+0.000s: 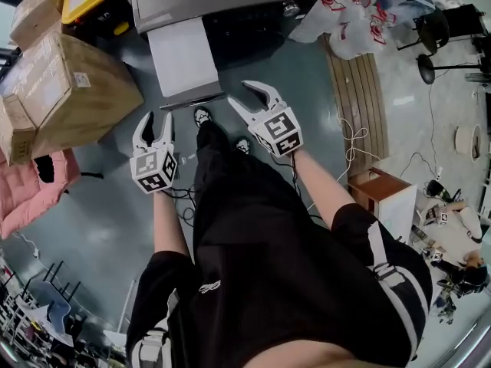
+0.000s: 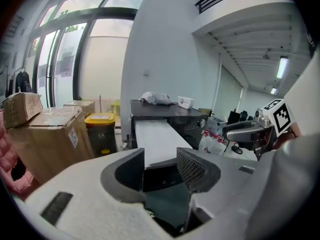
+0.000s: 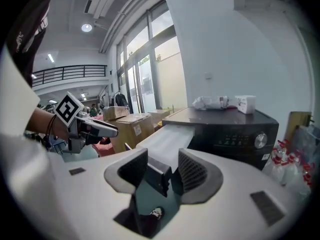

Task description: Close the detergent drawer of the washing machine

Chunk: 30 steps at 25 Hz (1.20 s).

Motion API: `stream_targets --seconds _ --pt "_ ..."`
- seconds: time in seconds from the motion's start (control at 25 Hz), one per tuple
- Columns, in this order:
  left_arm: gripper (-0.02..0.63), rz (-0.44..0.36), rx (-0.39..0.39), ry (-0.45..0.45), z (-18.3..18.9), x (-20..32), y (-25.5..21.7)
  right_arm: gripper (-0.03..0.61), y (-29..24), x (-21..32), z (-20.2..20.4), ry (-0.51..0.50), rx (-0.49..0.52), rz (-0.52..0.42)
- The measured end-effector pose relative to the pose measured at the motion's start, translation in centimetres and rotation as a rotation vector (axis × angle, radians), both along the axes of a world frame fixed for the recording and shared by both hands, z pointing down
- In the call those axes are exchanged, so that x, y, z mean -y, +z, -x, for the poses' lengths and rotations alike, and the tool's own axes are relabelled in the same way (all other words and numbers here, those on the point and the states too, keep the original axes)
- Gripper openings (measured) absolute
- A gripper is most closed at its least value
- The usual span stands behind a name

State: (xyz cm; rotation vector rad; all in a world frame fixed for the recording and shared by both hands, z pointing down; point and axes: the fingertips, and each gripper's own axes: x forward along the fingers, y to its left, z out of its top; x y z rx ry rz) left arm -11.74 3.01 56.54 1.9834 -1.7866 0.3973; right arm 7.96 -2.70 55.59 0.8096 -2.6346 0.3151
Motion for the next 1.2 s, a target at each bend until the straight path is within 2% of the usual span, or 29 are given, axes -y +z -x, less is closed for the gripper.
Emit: stream_targets --seconds 0.16,0.36,0.8,1.2 --pt "0.219 0.056 -0.023 -0.002 0.0 -0.4 3.4 0.183 3.5 -0.5 0.6 0.017 -0.036 0.047" --pt "0.244 0.105 -0.059 -0.055 0.5 -0.5 7.0 0.183 7.5 -1.4 1.1 0.026 -0.086 0.117" --pt "0.255 0.198 -0.105 -0.078 0.4 -0.7 12.1 0.192 13.2 -2.1 1.6 0.053 -0.159 0.24" --pt "0.258 0.183 -0.114 -0.041 -0.4 0.4 12.2 0.184 12.9 -1.6 2.6 0.067 -0.14 0.23"
